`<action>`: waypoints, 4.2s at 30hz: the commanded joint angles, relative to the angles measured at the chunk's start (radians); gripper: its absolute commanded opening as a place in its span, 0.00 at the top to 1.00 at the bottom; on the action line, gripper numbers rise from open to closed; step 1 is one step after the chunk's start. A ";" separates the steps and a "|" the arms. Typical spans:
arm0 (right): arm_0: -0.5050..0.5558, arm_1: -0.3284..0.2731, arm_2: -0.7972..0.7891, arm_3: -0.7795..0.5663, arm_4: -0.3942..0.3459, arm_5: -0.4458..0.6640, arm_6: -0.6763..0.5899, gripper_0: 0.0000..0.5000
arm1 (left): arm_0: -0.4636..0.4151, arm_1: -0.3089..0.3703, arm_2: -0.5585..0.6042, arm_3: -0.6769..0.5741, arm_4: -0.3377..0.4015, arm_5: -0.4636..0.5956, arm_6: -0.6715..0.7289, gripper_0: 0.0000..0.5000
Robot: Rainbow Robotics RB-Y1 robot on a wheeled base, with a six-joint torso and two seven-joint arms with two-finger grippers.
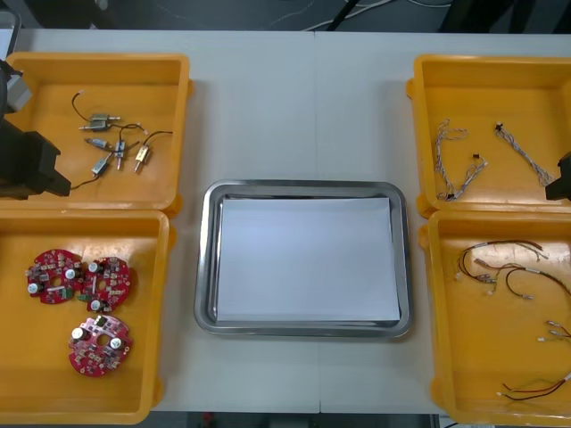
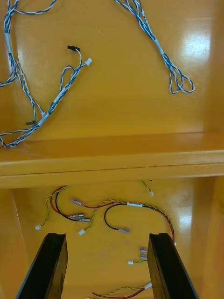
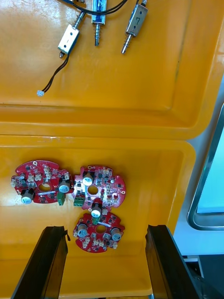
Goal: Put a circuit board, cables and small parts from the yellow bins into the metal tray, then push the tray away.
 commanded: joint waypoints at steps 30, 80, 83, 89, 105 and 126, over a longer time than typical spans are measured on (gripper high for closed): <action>0.009 -0.039 -0.031 -0.031 -0.005 0.004 -0.040 0.00 | 0.019 -0.001 0.034 -0.016 -0.009 0.007 -0.061 0.00; 0.009 -0.039 -0.031 -0.031 -0.005 0.004 -0.040 0.00 | 0.019 -0.001 0.034 -0.016 -0.009 0.007 -0.061 0.00; 0.009 -0.039 -0.031 -0.031 -0.005 0.004 -0.040 0.00 | 0.019 -0.001 0.034 -0.016 -0.009 0.007 -0.061 0.00; 0.009 -0.039 -0.031 -0.031 -0.005 0.004 -0.040 0.00 | 0.019 -0.001 0.034 -0.016 -0.009 0.007 -0.061 0.00; 0.139 -0.084 -0.013 -0.012 -0.102 0.004 -0.034 0.00 | 0.046 -0.020 0.035 -0.010 0.002 0.033 -0.153 0.00; 0.344 -0.107 -0.077 -0.014 -0.059 -0.065 0.458 0.00 | 0.312 0.086 0.144 -0.143 -0.046 -0.069 -0.182 0.00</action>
